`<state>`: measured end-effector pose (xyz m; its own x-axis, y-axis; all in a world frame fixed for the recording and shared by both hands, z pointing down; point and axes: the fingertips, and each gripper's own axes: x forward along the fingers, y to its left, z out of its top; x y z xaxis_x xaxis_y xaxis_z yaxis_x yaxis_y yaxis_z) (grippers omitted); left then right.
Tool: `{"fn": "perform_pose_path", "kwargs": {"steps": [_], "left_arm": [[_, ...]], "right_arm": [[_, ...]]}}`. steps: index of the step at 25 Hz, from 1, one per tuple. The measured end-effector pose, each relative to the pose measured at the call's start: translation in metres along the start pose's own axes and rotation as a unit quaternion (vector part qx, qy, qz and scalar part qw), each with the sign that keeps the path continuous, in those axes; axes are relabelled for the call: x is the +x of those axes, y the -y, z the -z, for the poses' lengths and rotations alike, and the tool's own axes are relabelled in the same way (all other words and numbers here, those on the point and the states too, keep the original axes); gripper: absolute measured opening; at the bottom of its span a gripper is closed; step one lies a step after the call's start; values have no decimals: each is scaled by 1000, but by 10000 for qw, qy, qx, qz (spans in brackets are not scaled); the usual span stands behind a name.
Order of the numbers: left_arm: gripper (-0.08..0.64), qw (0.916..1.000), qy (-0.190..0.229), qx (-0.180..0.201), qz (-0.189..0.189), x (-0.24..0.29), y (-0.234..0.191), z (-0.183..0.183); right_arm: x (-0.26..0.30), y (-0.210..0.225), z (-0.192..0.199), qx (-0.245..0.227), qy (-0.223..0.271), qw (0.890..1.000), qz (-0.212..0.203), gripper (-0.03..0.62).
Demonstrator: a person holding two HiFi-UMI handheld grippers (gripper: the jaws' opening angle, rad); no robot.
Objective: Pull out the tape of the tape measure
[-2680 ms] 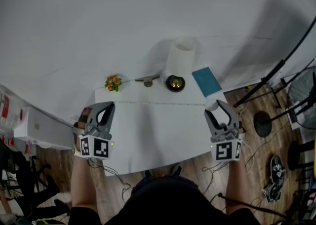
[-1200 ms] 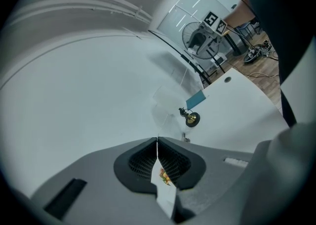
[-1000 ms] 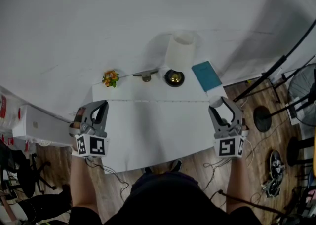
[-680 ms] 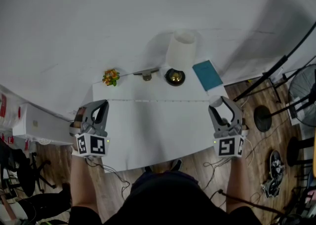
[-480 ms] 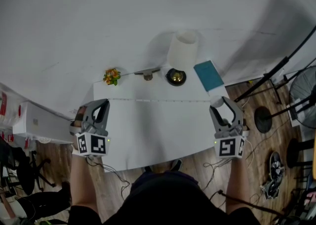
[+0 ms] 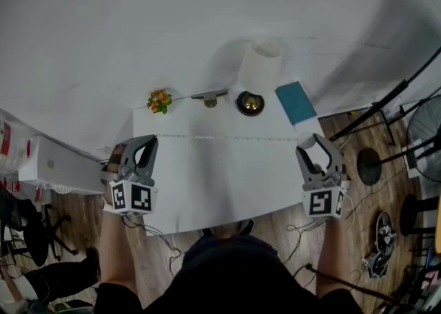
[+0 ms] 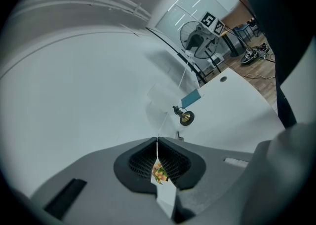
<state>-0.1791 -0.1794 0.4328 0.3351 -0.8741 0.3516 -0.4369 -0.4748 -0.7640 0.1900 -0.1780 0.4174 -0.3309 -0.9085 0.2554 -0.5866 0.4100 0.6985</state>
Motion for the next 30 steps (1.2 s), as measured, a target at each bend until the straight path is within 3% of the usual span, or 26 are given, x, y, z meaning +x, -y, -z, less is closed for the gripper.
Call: {"fn": "perform_pose_path", "kwargs": {"steps": [5, 11, 19, 24, 30], "left_arm": [[11, 9993, -189, -68, 321, 9, 21, 17], [11, 9900, -481, -619, 1174, 29, 84, 44], [11, 9665, -1046, -975, 2130, 53, 172, 88], [11, 9543, -1251, -1187, 2440, 61, 200, 106], [11, 9358, -1574, -1483, 2783, 69, 234, 130]], "right_arm": [[14, -25, 23, 26, -325, 9983, -476, 221], [29, -51, 63, 673, -655, 9914, -910, 221], [50, -113, 136, 887, -1373, 9676, -1924, 221], [64, -138, 159, 1023, -1597, 9550, -2280, 221], [75, -181, 196, 1465, -1938, 9297, -2769, 221]]}}
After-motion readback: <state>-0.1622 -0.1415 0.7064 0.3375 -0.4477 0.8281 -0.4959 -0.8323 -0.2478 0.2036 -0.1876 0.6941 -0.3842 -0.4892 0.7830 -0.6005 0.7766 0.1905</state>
